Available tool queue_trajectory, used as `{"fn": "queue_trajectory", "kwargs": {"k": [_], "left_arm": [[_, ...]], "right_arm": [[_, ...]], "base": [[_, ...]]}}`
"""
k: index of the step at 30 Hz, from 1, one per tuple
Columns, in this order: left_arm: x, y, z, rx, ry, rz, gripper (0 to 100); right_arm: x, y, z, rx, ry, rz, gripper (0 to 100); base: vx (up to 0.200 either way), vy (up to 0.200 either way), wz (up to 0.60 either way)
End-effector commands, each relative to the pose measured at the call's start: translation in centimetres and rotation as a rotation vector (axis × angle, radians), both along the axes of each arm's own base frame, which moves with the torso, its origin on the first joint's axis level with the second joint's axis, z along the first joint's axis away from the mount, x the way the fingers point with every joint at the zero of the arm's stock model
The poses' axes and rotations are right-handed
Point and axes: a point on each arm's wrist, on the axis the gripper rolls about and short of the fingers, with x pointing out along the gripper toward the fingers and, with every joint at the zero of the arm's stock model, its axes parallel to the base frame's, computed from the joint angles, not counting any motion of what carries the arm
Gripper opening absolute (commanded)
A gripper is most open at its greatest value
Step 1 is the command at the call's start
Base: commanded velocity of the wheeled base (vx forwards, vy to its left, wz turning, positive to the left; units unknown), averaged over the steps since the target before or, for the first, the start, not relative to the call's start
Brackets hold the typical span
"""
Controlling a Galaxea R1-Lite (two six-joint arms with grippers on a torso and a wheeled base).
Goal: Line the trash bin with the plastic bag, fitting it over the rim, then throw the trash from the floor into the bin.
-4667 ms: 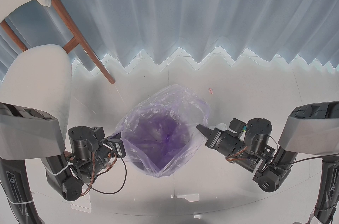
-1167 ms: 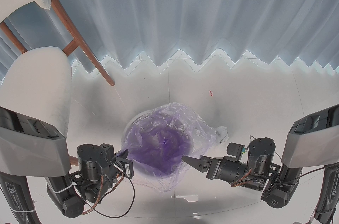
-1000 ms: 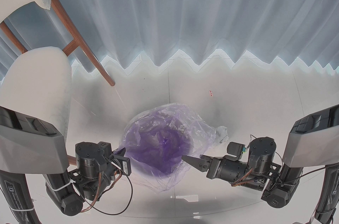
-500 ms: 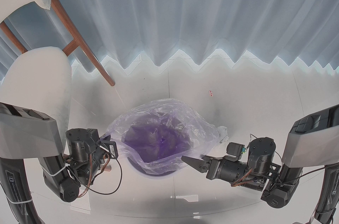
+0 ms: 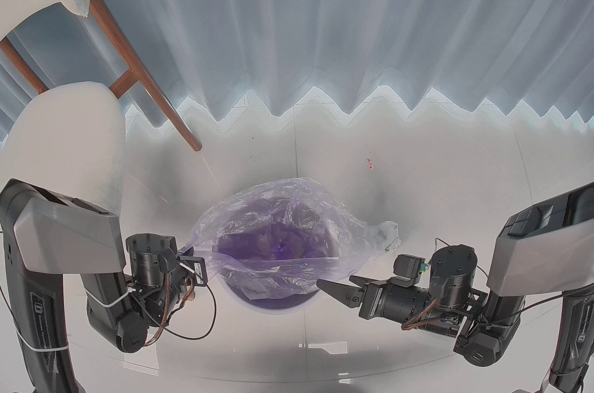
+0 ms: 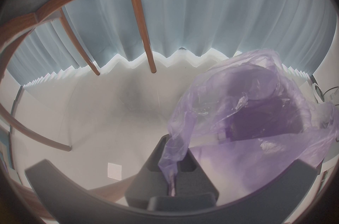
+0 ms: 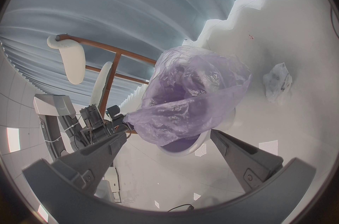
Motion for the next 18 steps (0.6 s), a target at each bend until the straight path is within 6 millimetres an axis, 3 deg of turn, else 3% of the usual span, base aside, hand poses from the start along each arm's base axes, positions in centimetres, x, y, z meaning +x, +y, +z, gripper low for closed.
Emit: {"fn": "queue_trajectory", "kwargs": {"k": [1, 18], "left_arm": [[0.2, 0.1, -1.4, 0.012, 0.037, 0.006, 0], [0.9, 0.7, -2.7, -0.037, 0.064, 0.054, 0]], "right_arm": [[0.1, 0.1, -0.1, 0.006, -0.010, 0.001, 100], [0.2, 0.1, -0.6, -0.002, 0.001, 0.000, 100]], "base": [[0.000, 0.000, 0.00], [0.000, 0.000, 0.00]]}}
